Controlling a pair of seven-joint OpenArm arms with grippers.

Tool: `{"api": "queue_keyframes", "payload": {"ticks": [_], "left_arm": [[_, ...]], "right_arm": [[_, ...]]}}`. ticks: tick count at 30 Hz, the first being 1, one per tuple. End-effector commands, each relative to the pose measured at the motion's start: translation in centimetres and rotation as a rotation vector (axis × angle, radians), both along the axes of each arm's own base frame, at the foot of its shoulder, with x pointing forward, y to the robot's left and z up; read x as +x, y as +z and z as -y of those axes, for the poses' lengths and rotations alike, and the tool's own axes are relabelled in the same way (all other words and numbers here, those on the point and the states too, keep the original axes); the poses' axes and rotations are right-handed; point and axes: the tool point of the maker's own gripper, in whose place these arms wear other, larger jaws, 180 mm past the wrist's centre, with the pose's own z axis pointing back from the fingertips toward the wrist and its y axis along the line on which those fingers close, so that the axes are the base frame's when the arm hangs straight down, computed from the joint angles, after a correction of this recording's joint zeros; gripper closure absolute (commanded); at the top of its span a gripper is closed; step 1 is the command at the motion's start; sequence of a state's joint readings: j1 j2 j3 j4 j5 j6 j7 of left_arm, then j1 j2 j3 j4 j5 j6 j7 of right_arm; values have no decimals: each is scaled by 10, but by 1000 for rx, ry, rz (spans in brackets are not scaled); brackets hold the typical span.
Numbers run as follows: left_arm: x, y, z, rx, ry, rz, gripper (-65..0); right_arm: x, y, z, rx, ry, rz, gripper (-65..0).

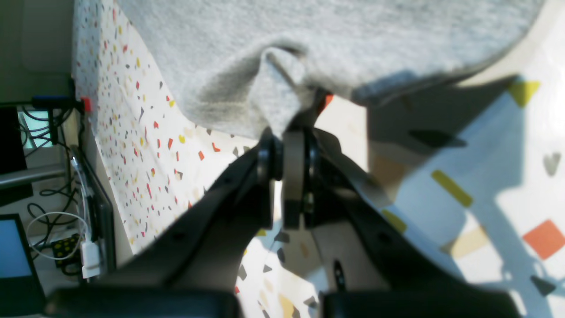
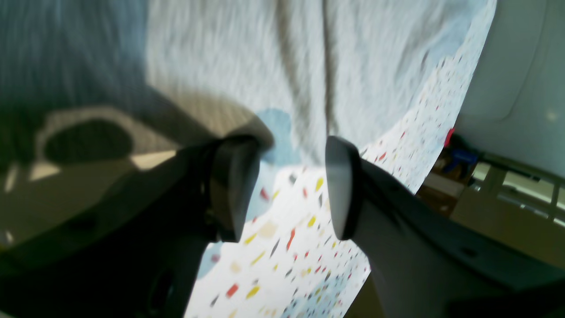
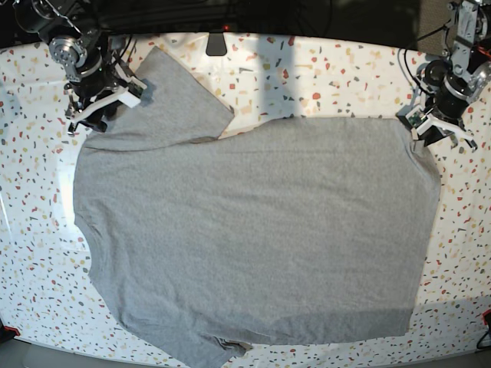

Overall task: Fold the T-shirt properly
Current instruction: 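Grasp the shoulder corners with both grippers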

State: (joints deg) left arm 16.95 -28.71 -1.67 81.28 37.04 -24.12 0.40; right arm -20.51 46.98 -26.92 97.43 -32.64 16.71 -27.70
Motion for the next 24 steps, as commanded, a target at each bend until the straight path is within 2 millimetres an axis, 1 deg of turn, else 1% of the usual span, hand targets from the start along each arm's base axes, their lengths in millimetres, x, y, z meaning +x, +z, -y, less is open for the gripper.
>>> {"api": "queue_keyframes", "payload": {"ticks": [1,6,11,18,20,24], "left_arm": [[-6,-4,-9,41,9,-43,0],[-7,-5,-12,50,16,-49,0],[-7,-5,-11,50,16,-49,0],[-7,-5,-12,50,16,-49,0],[-7,-5,-11,50,16,-49,0],[-7,-5,-12,51,16,-49,0]], "right_arm": [[-2,-2,-4,21,12,-23,-295],[1,-5,-17,47,43,-56,-295],[-10,-13,-21,37,91,-135,-295],[-35,-26,-24,7,178,-299,-293],[-39,-27,-21,-8,204,-338,-255],[-30,-21,-10,-39,214,-328,-203]]}}
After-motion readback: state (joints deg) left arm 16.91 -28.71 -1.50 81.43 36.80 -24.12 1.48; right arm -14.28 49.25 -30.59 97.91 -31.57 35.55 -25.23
